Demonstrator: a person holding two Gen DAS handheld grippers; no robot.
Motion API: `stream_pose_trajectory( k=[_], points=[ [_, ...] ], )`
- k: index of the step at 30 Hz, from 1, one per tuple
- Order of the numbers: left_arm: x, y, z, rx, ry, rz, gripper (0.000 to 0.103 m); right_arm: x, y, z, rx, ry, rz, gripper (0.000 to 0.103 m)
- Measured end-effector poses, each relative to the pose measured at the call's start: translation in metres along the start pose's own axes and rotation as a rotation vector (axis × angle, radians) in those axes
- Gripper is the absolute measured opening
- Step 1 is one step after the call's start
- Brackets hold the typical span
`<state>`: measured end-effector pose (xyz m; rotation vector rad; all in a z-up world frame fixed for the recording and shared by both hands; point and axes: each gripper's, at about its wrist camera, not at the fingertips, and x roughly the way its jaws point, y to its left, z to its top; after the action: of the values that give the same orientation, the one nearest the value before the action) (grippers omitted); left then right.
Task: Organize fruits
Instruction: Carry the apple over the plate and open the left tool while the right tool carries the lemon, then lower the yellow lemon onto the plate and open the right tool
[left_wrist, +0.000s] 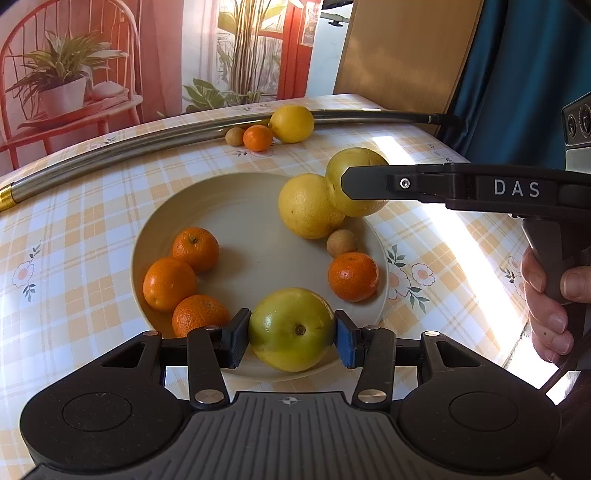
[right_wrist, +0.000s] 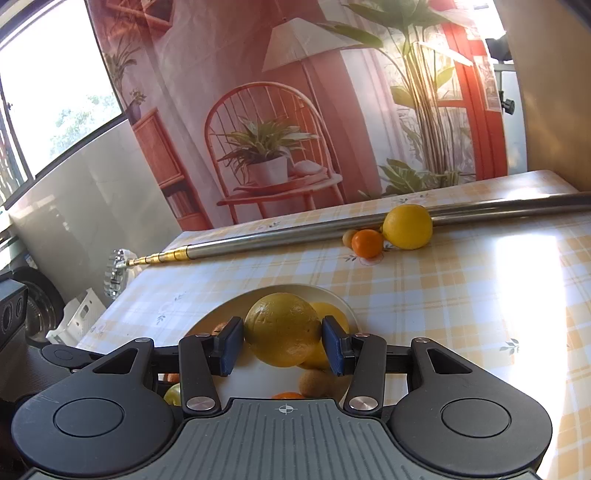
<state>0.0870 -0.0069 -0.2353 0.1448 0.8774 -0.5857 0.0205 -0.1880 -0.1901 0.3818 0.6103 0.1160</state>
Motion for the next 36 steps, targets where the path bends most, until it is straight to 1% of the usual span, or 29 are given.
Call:
stream_pose_trajectory(
  k=[4,9,11,13,27,32,34,36],
  points=[
    [0.004,0.0,-0.003,-0.015,0.003,0.017,0.05,0.0,-0.002,-0.002,0.006,0.002,-0.003,0.043],
    [0.004,0.0,-0.007,-0.04,-0.018,0.029,0.05,0.004,-0.002,-0.005,0.006,0.017,-0.008,0.043],
    [0.005,0.0,-0.009,-0.047,-0.008,0.037,0.05,0.006,-0.002,-0.006,0.007,0.023,-0.009,0.043],
    [0.005,0.002,-0.011,-0.058,-0.014,0.035,0.048,0.007,-0.002,-0.007,0.009,0.028,-0.009,0.043],
    [0.0,0.001,-0.015,-0.061,-0.042,0.037,0.049,0.009,0.002,-0.01,-0.006,0.045,-0.012,0.043],
    [-0.012,0.0,-0.015,-0.059,-0.099,0.046,0.051,0.008,0.004,-0.01,-0.015,0.041,-0.011,0.043],
    [-0.019,0.0,-0.014,-0.059,-0.134,0.051,0.057,0.008,0.005,-0.01,-0.018,0.039,-0.011,0.043],
    [-0.026,-0.001,-0.014,-0.057,-0.164,0.067,0.059,0.008,0.006,-0.01,-0.022,0.038,-0.013,0.043]
  ],
)
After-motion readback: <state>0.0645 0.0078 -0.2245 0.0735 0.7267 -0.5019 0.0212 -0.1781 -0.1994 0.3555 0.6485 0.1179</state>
